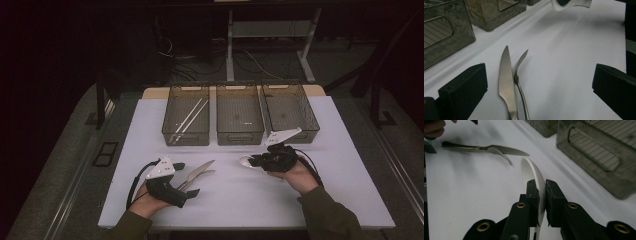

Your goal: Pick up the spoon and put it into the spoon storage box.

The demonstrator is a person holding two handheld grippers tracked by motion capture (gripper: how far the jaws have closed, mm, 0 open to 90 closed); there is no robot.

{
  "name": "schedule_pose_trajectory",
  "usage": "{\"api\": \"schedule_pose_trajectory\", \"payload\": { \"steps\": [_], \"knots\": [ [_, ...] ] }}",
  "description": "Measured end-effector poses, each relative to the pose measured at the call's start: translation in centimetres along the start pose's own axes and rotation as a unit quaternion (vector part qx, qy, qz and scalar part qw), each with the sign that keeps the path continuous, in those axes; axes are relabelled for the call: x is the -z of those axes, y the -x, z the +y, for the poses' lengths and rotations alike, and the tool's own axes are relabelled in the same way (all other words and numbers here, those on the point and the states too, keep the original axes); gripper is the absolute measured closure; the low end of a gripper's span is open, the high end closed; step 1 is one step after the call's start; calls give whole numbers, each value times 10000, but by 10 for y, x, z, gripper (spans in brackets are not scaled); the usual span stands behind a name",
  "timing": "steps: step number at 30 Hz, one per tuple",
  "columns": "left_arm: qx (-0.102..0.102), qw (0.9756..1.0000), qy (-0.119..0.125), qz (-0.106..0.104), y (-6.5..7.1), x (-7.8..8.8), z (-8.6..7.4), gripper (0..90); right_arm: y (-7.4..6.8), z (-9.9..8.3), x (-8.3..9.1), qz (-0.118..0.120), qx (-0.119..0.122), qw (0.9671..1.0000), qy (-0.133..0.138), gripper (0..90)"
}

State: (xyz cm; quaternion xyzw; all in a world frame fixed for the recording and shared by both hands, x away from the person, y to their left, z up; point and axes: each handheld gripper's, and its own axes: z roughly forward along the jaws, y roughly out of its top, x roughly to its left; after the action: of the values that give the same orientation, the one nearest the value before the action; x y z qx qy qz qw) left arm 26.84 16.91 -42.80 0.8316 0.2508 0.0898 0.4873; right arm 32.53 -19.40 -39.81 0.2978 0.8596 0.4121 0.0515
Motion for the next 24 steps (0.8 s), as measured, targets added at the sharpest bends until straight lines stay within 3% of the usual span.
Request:
{"api": "schedule_pose_trajectory", "payload": {
  "steps": [16, 24],
  "knots": [
    [36, 10000, 17, 21, 1, 0, 0, 0, 18, 15, 21, -276, -87, 9989, 377, 815],
    [70, 10000, 40, 38, 1, 1, -1, 0, 23, 29, 21, -323, -82, 9987, 393, 816]
  ]
}}
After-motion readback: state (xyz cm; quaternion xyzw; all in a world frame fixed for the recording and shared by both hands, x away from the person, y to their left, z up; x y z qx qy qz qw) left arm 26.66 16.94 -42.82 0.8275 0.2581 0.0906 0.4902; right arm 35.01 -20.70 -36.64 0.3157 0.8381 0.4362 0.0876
